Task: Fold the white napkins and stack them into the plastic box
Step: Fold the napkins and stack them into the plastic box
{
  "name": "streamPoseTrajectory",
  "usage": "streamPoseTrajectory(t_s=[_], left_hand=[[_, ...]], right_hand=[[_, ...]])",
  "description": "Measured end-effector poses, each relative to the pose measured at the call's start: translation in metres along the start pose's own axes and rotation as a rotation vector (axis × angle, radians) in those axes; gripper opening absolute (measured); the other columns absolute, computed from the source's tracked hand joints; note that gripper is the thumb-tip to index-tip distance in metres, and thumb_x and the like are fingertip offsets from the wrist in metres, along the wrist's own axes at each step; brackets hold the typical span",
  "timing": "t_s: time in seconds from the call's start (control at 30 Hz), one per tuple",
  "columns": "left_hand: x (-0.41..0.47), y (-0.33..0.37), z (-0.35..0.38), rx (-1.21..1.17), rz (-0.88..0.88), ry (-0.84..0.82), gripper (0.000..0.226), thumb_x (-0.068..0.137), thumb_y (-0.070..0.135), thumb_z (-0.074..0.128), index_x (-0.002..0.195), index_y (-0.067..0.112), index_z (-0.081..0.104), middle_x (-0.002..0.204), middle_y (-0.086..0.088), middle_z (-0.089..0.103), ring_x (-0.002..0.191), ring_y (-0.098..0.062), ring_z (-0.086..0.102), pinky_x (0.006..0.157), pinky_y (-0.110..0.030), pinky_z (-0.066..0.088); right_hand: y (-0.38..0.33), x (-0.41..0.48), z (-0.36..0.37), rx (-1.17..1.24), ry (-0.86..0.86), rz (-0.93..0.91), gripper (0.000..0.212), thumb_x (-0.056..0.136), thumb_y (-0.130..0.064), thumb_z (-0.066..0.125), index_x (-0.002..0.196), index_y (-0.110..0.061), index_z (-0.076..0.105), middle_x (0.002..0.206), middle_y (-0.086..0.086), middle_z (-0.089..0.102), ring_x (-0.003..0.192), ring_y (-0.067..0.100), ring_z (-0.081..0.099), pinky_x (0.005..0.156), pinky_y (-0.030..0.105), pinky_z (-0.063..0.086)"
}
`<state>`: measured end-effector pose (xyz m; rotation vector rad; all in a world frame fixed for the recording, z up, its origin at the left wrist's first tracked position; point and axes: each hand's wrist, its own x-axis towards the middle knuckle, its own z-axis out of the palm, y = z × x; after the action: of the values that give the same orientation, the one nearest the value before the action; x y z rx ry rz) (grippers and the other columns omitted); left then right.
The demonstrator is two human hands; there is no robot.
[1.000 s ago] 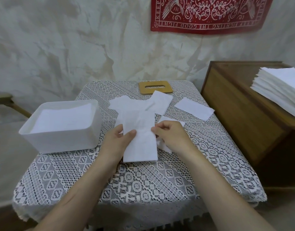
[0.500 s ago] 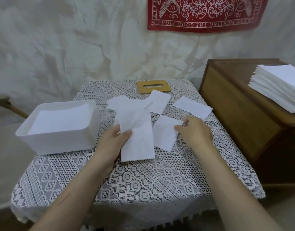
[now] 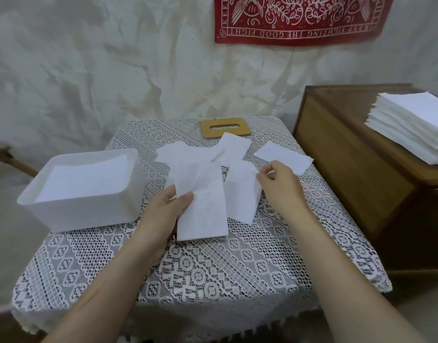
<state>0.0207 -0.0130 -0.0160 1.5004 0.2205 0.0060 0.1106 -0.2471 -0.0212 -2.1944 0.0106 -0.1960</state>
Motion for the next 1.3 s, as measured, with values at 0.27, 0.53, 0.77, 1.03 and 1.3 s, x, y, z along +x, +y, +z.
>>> streamPoseTrajectory(t_s=[0.27, 0.53, 0.77, 1.03, 1.3], left_hand=[[-0.002, 0.001, -0.002, -0.029, -0.02, -0.007, 0.021, 0.104, 0.015, 0.056, 0.122, 0.018, 0.069, 0.11, 0.0, 0.08, 0.097, -0.02, 0.078, 0.076, -0.035, 0.061], [-0.002, 0.001, -0.004, -0.006, -0.023, 0.002, 0.022, 0.105, 0.017, 0.056, 0.122, 0.019, 0.07, 0.111, 0.001, 0.08, 0.098, -0.02, 0.077, 0.082, -0.039, 0.059], [-0.002, 0.002, 0.001, 0.001, -0.028, 0.003, 0.019, 0.106, 0.018, 0.055, 0.119, 0.016, 0.069, 0.107, 0.001, 0.08, 0.095, -0.02, 0.078, 0.077, -0.036, 0.06], [-0.002, 0.0, 0.006, 0.003, -0.032, 0.002, 0.02, 0.106, 0.02, 0.055, 0.12, 0.016, 0.069, 0.111, -0.001, 0.079, 0.101, -0.023, 0.076, 0.09, -0.045, 0.059], [-0.004, -0.001, 0.005, -0.031, -0.031, 0.027, 0.021, 0.109, 0.024, 0.05, 0.113, 0.02, 0.07, 0.103, 0.004, 0.08, 0.095, -0.016, 0.076, 0.088, -0.042, 0.059]], right_hand=[[0.005, 0.001, -0.004, -0.056, -0.04, 0.032, 0.012, 0.101, -0.019, 0.054, 0.105, -0.027, 0.063, 0.089, -0.007, 0.061, 0.079, 0.018, 0.056, 0.059, 0.03, 0.035], [-0.005, -0.001, -0.006, 0.058, -0.036, 0.217, 0.019, 0.087, -0.036, 0.073, 0.097, -0.022, 0.066, 0.093, -0.003, 0.068, 0.1, 0.027, 0.066, 0.094, 0.046, 0.052], [-0.012, -0.014, -0.011, -0.017, -0.128, 0.174, 0.022, 0.089, -0.031, 0.073, 0.073, -0.019, 0.062, 0.076, 0.0, 0.067, 0.076, 0.021, 0.062, 0.075, 0.037, 0.05], [-0.012, -0.02, -0.016, -0.148, -0.006, 0.079, 0.018, 0.099, -0.026, 0.063, 0.102, -0.01, 0.071, 0.087, 0.001, 0.061, 0.093, 0.028, 0.062, 0.072, 0.033, 0.043], [-0.031, -0.025, -0.037, 0.611, -0.109, 0.091, 0.015, 0.101, -0.014, 0.06, 0.098, -0.017, 0.074, 0.091, -0.001, 0.079, 0.075, 0.012, 0.072, 0.061, 0.026, 0.055]])
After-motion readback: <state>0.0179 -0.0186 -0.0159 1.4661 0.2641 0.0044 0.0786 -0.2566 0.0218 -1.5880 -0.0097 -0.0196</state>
